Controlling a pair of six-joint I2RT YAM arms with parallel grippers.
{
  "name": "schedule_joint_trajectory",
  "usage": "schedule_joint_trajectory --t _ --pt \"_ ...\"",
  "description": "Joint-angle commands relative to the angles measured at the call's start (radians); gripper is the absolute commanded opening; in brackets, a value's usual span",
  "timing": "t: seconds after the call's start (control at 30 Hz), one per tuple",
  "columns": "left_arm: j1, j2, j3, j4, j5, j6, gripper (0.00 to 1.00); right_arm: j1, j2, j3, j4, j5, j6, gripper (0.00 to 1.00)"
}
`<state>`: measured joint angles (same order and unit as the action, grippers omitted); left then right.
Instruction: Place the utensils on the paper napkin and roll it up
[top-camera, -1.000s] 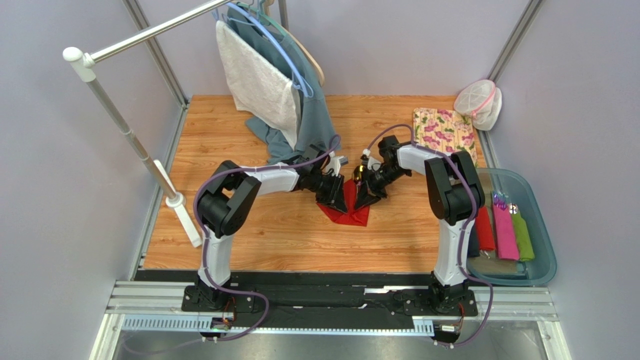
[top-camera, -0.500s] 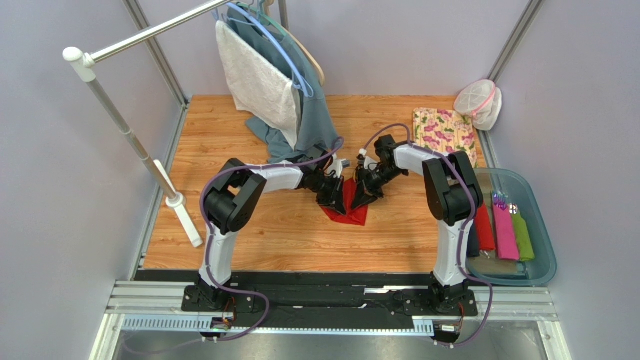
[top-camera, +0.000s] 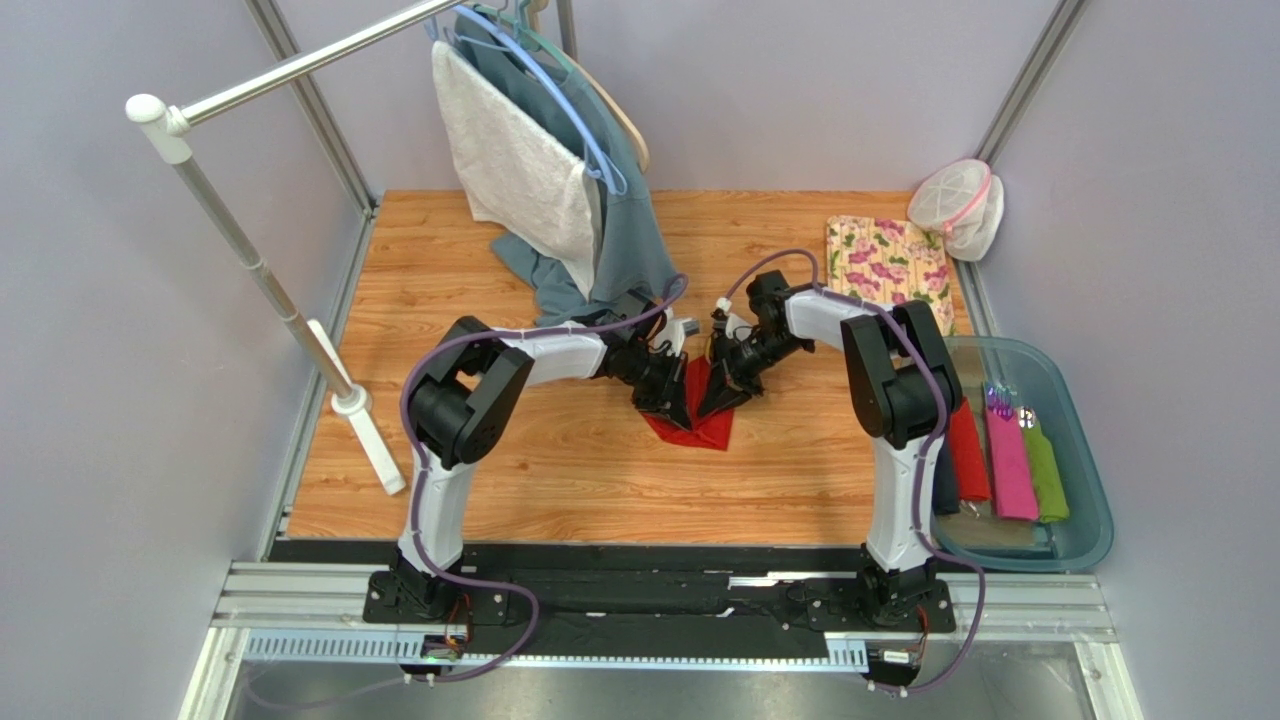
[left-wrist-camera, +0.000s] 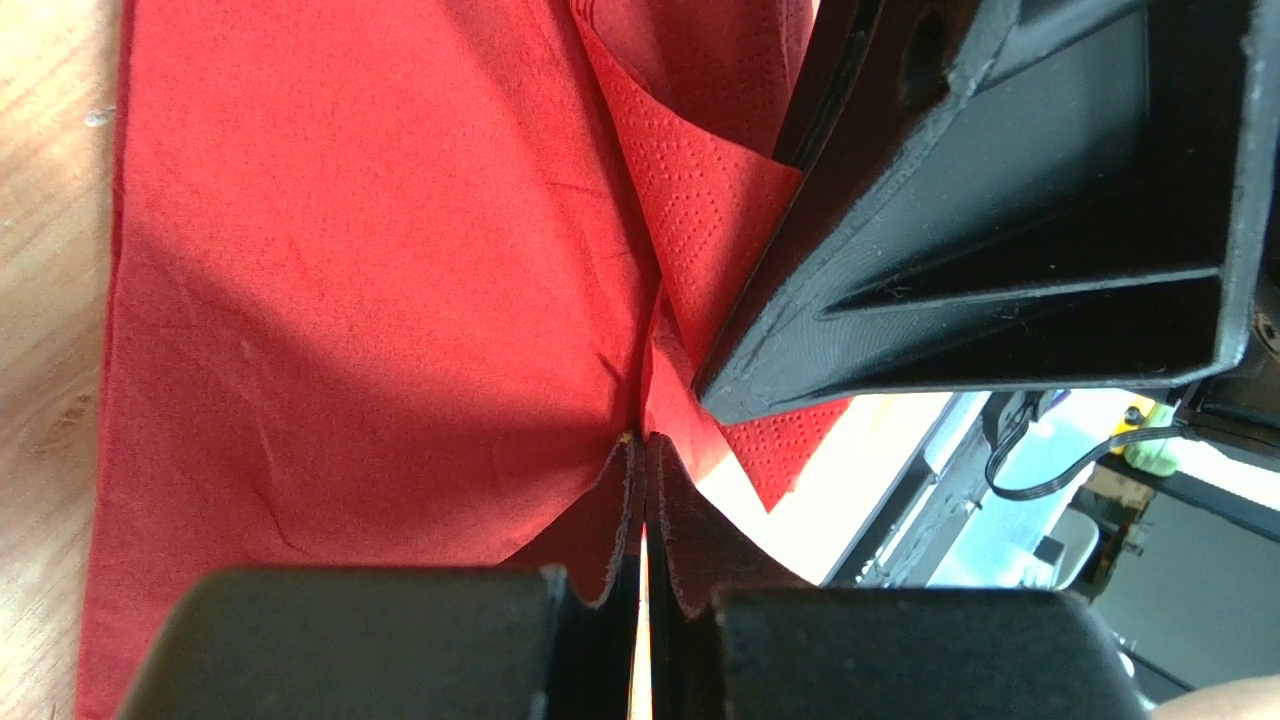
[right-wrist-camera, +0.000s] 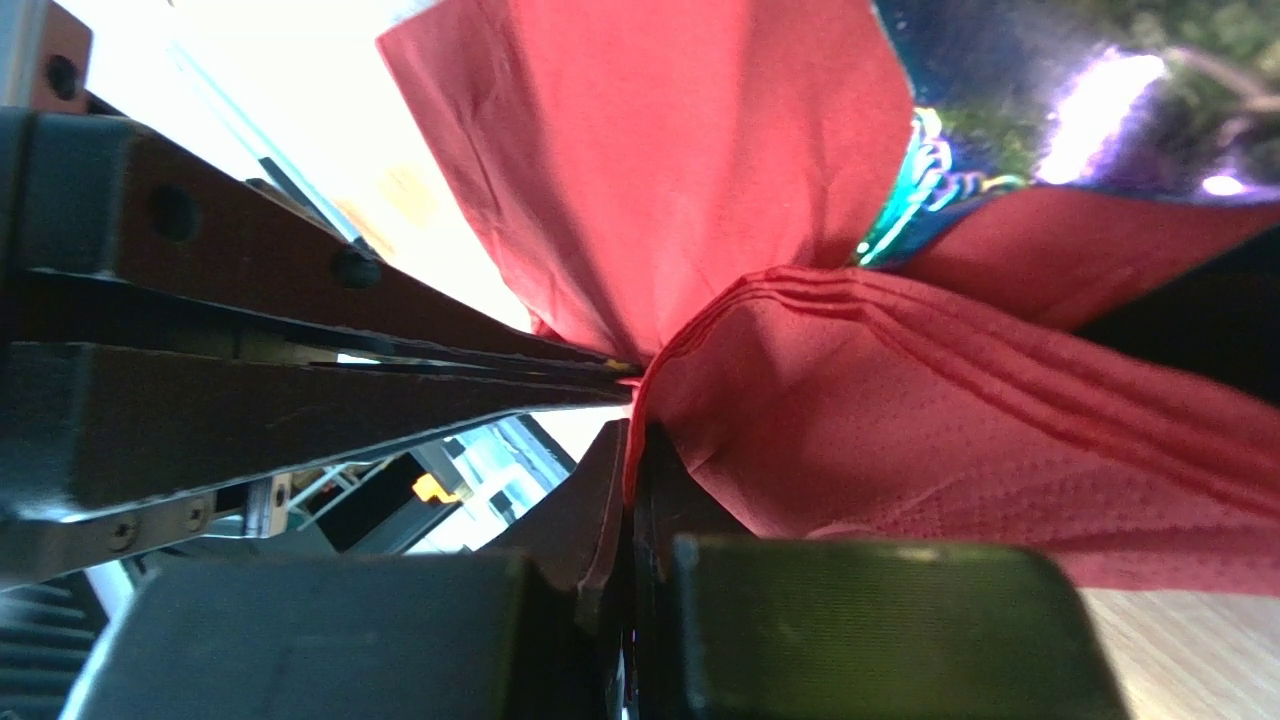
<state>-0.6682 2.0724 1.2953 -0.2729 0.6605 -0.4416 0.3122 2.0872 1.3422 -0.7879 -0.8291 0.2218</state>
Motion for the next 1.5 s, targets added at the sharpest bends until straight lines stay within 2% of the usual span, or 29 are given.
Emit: schedule_joint_trajectory --t 0.0,0.17,0.23,0.27,0.3,0.4,0.5,0.67,0.77,0.8,0.87,1.07,1.17,1.27,1.47 --pt "-0.005 0.008 0.027 -0.008 0.001 0.007 0.01 0.005 -0.012 0.017 0.053 -0.050 0.036 0.03" --pt "-0.004 0.003 0.029 -0.012 -0.005 0.009 0.04 0.005 0.013 0.011 0.038 -0.010 0.024 0.08" --pt "-0.001 -0.011 0.013 -0.003 -0.007 0.007 0.07 0.005 0.023 0.005 0.038 0.005 0.019 0.16" --pt "0.008 -0.021 0.003 0.009 -0.006 0.003 0.11 0.004 0.027 0.003 0.038 0.008 0.016 0.20" --pt "0.015 -0.032 -0.013 0.026 -0.004 -0.012 0.14 0.005 0.028 0.003 0.038 0.013 0.014 0.28" --pt "0.056 -0.112 -0.092 0.118 0.004 -0.049 0.22 0.004 0.034 0.000 0.045 0.022 0.013 0.44" --pt "0.102 -0.191 -0.180 0.234 0.021 -0.094 0.32 0.005 0.034 -0.002 0.055 0.022 0.020 0.53" --pt "0.125 -0.317 -0.290 0.372 0.021 -0.060 0.41 0.005 0.037 0.005 0.070 0.008 0.036 0.54" --pt "0.110 -0.393 -0.335 0.439 0.019 0.027 0.42 0.007 0.043 0.006 0.073 -0.001 0.045 0.54" --pt "0.098 -0.414 -0.337 0.436 0.016 0.120 0.42 0.007 0.045 0.006 0.073 -0.007 0.048 0.54" --pt "0.062 -0.432 -0.350 0.437 0.001 0.214 0.42 0.007 0.048 0.008 0.075 -0.016 0.054 0.54" --pt "-0.086 -0.508 -0.396 0.482 -0.117 0.727 0.37 0.007 0.050 0.012 0.070 -0.041 0.059 0.47" --pt "-0.139 -0.488 -0.380 0.477 -0.193 0.873 0.32 0.007 0.057 0.017 0.061 -0.044 0.057 0.45" --pt "-0.179 -0.445 -0.346 0.466 -0.259 0.983 0.28 0.005 0.059 0.017 0.059 -0.044 0.057 0.45" --pt "-0.228 -0.358 -0.297 0.445 -0.334 1.086 0.22 0.007 0.065 0.018 0.058 -0.042 0.056 0.44"
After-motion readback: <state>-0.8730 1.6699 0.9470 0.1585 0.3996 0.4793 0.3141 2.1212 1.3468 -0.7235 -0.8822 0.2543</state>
